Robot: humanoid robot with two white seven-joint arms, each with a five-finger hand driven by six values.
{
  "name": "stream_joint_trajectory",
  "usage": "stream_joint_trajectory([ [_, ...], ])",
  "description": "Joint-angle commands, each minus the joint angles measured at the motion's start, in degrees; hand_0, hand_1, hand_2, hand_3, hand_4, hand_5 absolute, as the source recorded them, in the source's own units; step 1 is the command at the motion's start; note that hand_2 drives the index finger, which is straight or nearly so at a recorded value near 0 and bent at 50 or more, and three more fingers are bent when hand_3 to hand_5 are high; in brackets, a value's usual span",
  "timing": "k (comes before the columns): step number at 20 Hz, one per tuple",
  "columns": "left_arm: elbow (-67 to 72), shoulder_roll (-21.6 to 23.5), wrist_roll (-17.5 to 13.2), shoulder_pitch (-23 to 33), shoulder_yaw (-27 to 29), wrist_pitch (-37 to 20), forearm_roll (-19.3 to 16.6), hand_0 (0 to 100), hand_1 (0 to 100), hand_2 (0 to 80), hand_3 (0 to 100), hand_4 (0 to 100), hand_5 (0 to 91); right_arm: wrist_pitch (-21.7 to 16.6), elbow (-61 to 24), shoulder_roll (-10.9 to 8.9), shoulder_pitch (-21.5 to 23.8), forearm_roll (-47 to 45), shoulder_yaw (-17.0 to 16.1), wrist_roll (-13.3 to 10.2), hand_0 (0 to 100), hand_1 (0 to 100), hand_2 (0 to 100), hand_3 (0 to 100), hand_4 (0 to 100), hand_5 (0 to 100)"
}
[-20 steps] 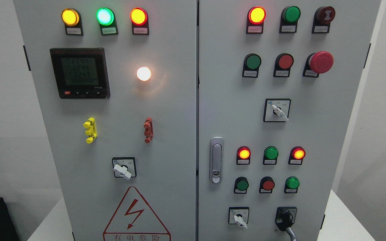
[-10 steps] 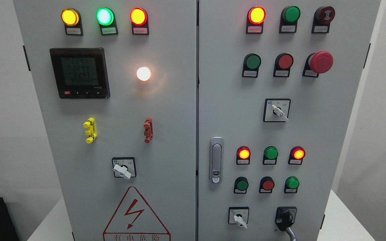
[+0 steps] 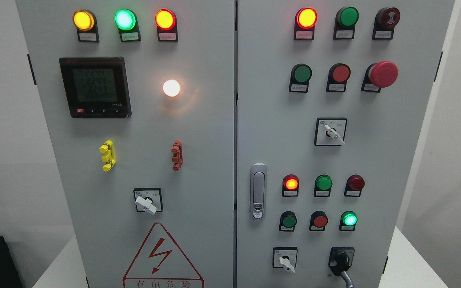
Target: Trip black knob to open circuit
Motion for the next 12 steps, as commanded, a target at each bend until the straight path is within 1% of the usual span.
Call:
stream_joint_trajectory([
  [1,0.0,0.0,0.0,-0.1,0.1,-0.2,0.1,12,39,0.0,0,0,0.0,-1.0,-1.8,0.39,-1.5,0.3,2.5,1.7,0,0,4,100,100,100],
  [12,0.0,0.0,0.0,-0.1,0.1,-0.2,0.1,12,39,0.0,0,0,0.0,-1.2,-1.8,0.39,-1.5,0.2,2.4,1.7,0,0,5,100,100,100],
])
